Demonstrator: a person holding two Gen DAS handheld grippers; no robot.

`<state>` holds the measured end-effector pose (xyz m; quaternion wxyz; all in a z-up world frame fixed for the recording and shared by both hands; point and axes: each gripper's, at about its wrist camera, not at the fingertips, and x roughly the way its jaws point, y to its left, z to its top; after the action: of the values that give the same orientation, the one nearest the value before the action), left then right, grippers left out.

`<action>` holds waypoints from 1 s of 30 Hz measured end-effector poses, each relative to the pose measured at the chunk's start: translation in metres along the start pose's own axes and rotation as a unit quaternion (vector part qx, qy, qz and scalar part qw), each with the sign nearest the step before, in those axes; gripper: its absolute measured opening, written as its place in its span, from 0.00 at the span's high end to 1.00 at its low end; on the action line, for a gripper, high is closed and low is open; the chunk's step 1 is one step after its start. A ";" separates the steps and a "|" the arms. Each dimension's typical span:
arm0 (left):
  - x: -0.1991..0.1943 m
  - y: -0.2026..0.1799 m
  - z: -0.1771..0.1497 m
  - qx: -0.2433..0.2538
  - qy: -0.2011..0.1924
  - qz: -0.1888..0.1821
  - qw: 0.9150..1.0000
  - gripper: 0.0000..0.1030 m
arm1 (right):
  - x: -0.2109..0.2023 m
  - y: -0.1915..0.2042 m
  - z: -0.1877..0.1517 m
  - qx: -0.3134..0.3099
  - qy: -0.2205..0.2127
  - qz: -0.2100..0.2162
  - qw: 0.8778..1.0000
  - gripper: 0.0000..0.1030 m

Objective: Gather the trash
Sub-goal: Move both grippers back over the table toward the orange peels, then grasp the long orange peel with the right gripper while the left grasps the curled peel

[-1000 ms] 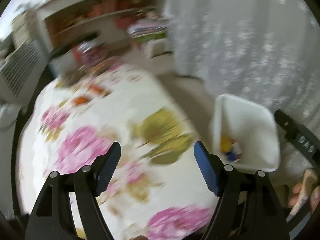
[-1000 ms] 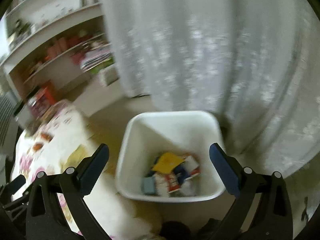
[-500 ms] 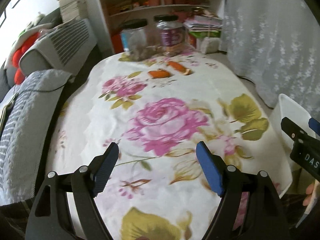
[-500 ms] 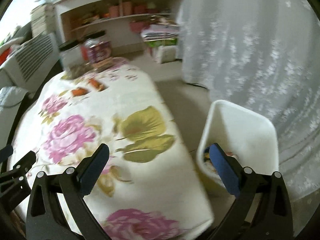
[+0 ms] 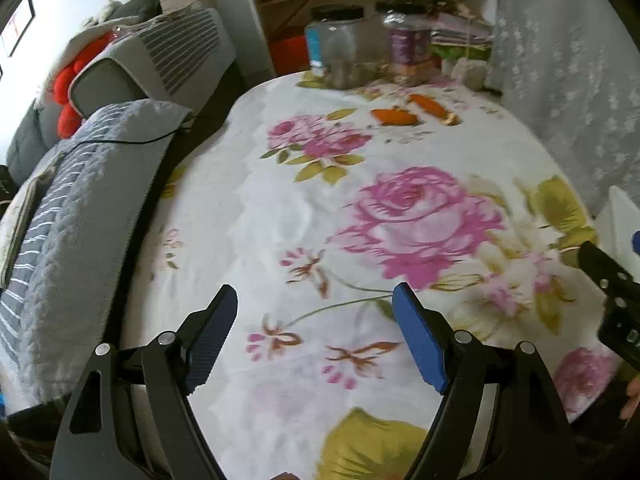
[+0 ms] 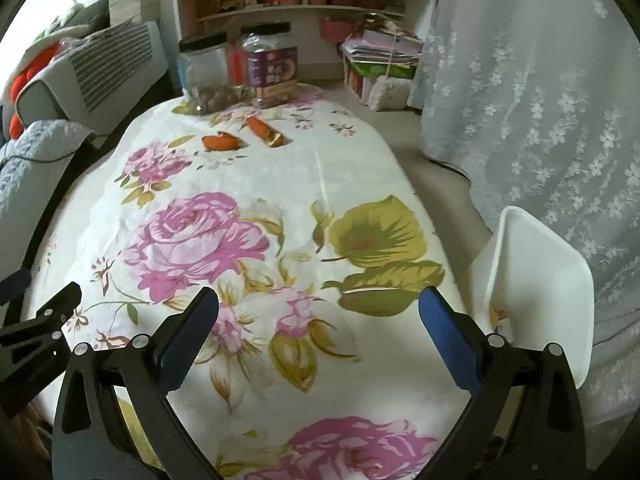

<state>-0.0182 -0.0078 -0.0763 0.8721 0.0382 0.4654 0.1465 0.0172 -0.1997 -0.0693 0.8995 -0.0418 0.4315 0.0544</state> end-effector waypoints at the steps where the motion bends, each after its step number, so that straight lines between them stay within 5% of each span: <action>1: 0.004 0.003 0.000 0.001 0.003 0.009 1.000 0.24 | 0.001 0.003 0.000 -0.003 0.002 0.001 1.000 0.07; 13: 0.026 0.028 0.006 -0.030 0.042 0.014 0.999 0.24 | 0.015 0.031 0.007 -0.025 0.019 0.018 0.999 0.07; 22: 0.054 0.032 0.064 -0.030 0.068 0.001 0.997 0.24 | 0.024 0.022 0.046 0.008 0.025 0.024 0.999 0.07; 30: 0.102 -0.001 0.117 0.033 0.088 -0.038 0.995 0.24 | 0.041 0.019 0.097 0.002 0.038 0.032 0.999 0.07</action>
<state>0.1316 0.0294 -0.0928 0.8311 0.0362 0.5458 0.1001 0.1152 -0.1665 -0.0412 0.8801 -0.0277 0.4670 0.0809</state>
